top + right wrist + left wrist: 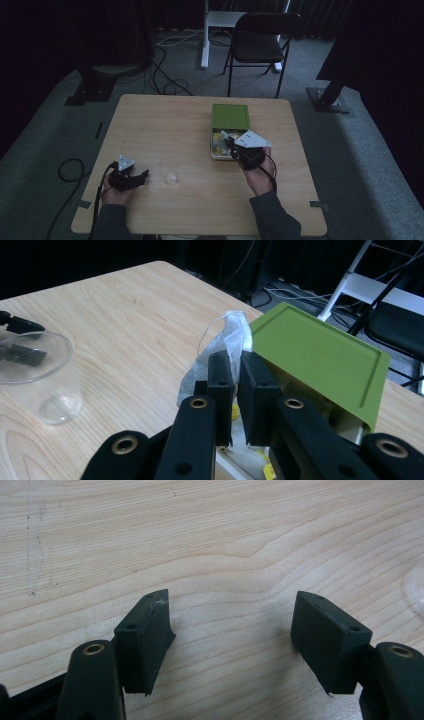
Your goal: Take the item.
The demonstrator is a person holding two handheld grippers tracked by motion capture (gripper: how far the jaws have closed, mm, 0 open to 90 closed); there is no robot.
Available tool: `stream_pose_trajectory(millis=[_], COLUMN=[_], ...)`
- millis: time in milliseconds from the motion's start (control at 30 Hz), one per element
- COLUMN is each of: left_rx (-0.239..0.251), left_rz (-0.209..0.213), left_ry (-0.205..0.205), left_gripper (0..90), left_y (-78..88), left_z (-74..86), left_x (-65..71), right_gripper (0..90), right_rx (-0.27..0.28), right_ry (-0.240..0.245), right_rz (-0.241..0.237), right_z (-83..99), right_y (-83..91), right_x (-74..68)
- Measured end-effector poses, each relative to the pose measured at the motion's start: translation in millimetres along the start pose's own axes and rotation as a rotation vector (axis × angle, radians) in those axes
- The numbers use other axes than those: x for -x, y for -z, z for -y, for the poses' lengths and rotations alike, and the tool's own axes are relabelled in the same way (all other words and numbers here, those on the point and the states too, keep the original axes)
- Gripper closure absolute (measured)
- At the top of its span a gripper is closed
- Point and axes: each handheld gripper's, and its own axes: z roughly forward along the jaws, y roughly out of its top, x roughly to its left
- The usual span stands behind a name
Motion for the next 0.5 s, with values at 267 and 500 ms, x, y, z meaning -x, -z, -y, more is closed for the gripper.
stream_pose_trajectory(millis=[267, 500], left_rx=[0.000, 0.000], left_rz=[0.000, 0.000], left_ry=[0.000, 0.000], left_gripper=[33.5, 33.5], left_y=[0.0, 0.0], left_z=[0.0, 0.0], left_x=[0.0, 0.0], right_gripper=[84.5, 84.8], right_rx=[0.017, 0.027], right_ry=[0.012, 0.044], right_rz=[-0.015, -0.030], right_z=[-5.4, -7.4], right_y=[0.2, -0.8], right_x=[-6.2, -16.5])
